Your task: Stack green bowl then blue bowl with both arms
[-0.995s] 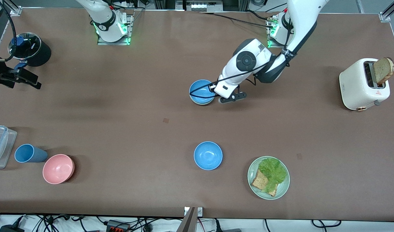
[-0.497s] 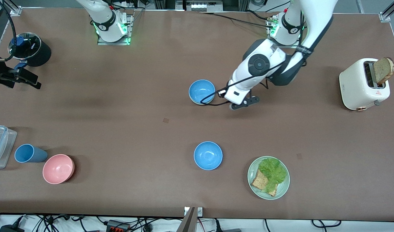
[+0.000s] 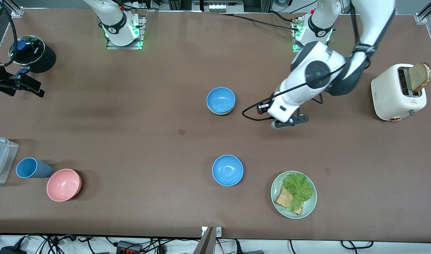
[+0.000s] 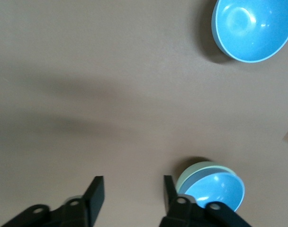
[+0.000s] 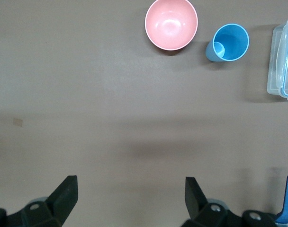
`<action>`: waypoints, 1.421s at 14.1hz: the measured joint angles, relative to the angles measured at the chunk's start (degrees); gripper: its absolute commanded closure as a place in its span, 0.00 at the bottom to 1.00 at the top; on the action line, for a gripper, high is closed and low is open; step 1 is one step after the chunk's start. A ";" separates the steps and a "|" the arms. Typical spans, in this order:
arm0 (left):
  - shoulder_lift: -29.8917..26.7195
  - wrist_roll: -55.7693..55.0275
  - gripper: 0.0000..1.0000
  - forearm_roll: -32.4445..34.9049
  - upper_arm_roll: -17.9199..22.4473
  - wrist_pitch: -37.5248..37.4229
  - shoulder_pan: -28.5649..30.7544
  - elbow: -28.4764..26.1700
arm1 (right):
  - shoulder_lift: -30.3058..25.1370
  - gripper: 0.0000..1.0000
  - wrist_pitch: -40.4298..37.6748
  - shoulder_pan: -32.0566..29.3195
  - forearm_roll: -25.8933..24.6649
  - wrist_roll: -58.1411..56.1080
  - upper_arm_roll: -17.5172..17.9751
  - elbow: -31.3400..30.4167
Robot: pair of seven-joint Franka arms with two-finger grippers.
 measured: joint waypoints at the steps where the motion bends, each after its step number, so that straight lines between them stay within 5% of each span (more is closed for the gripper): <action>1: -0.31 3.38 0.00 0.00 -0.58 -2.17 1.62 1.12 | -0.08 0.00 0.00 0.00 0.00 0.00 0.00 0.00; 10: -2.10 24.08 0.00 -0.03 -0.10 -12.35 9.08 8.53 | -0.12 0.00 -0.08 0.00 0.00 0.00 0.00 -0.03; 12: -5.05 26.91 0.00 -2.27 5.51 -13.89 7.12 8.57 | -0.12 0.00 -0.06 0.00 0.00 0.00 0.00 -0.03; 17: -13.90 31.10 0.00 -8.11 30.78 -20.67 -5.30 8.95 | -0.12 0.00 0.16 0.00 0.00 0.00 0.00 -0.03; 20: -17.91 31.15 0.00 -8.12 34.63 -22.45 -8.20 8.97 | -0.12 0.00 0.36 0.00 0.00 0.00 0.00 -0.04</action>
